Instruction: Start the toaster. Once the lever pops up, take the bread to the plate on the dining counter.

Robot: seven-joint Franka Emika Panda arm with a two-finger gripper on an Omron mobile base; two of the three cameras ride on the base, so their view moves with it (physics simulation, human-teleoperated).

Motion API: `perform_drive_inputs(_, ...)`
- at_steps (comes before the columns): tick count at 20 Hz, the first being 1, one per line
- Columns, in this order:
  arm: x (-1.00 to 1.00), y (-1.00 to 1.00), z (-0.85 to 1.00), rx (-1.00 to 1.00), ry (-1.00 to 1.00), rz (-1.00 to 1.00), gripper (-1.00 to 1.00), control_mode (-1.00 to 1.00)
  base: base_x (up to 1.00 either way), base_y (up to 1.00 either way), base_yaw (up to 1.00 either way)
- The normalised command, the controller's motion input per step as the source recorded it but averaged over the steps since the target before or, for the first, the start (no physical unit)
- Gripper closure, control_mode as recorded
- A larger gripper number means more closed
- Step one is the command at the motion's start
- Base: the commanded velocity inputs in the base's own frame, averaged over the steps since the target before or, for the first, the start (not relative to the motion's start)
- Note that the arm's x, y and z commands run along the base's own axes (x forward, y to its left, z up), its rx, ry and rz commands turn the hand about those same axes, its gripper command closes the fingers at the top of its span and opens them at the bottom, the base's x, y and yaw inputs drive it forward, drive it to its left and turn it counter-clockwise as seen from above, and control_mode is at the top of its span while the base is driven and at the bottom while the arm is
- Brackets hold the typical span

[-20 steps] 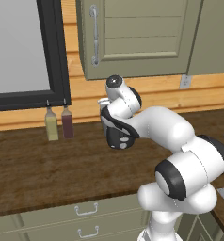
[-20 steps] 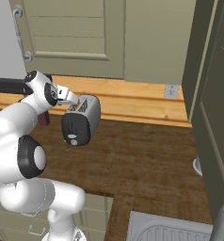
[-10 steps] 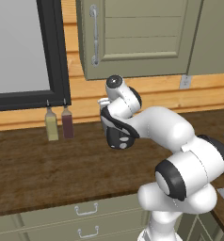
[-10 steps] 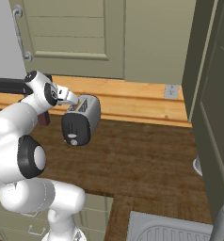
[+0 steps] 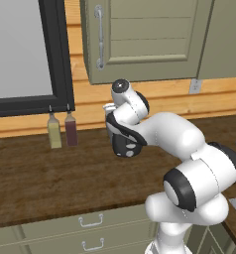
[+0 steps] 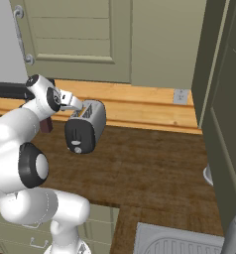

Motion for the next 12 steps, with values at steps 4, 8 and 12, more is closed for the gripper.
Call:
perform_drive_inputs(4,0.00,0.00,0.00,0.00,0.00,0.00,-1.00,-1.00,0.00,0.00,0.00)
perform_drive_inputs(8,0.00,0.00,0.00,0.00,0.00,0.00,-1.00,-1.00,0.00,0.00,0.00)
perform_drive_inputs(12,0.00,0.00,0.00,0.00,0.00,0.00,-1.00,-1.00,0.00,0.00,0.00)
